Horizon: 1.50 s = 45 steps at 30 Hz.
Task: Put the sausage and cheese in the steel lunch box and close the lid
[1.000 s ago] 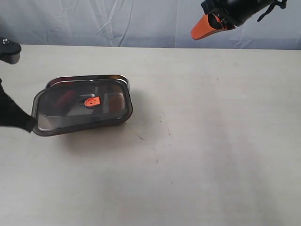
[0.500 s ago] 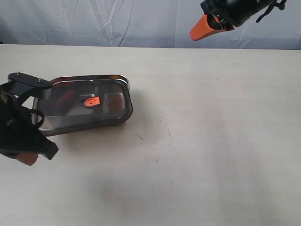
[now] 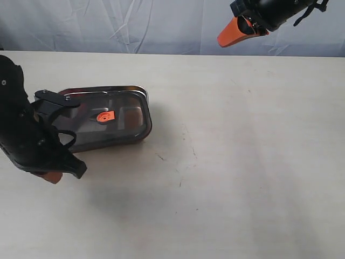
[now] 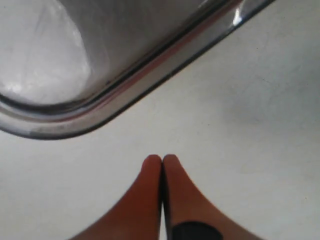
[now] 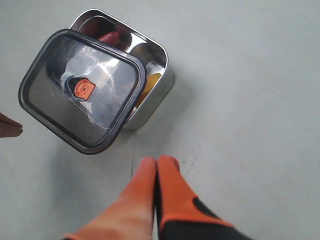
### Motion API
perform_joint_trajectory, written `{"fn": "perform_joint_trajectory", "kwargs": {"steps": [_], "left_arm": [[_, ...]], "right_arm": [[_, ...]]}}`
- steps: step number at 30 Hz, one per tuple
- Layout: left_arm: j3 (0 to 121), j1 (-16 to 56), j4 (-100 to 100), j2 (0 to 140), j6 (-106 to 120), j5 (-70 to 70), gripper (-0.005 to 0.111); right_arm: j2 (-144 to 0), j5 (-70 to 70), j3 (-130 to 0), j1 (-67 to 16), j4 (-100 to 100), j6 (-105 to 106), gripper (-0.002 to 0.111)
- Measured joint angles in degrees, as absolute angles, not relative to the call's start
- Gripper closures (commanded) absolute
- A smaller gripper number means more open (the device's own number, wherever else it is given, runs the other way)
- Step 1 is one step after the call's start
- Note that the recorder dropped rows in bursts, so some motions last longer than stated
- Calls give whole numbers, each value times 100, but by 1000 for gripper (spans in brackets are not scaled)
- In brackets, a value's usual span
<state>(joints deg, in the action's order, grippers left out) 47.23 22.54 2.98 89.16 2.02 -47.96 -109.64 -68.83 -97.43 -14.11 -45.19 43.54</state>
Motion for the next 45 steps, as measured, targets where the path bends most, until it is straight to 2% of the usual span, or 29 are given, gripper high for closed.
{"fn": "perform_joint_trajectory", "kwargs": {"steps": [18, 28, 45], "left_arm": [[4873, 2254, -191, 9339, 181, -4121, 107], [5378, 2254, -830, 9368, 0, -4082, 107], [5399, 2068, -1028, 9325, -111, -4083, 107]], "right_arm": [[-10964, -6953, -9743, -1411, -4519, 4354, 108], [-10964, -6975, -9743, -1411, -4519, 4354, 108], [-11134, -6755, -9743, -1445, -4542, 4283, 108]]}}
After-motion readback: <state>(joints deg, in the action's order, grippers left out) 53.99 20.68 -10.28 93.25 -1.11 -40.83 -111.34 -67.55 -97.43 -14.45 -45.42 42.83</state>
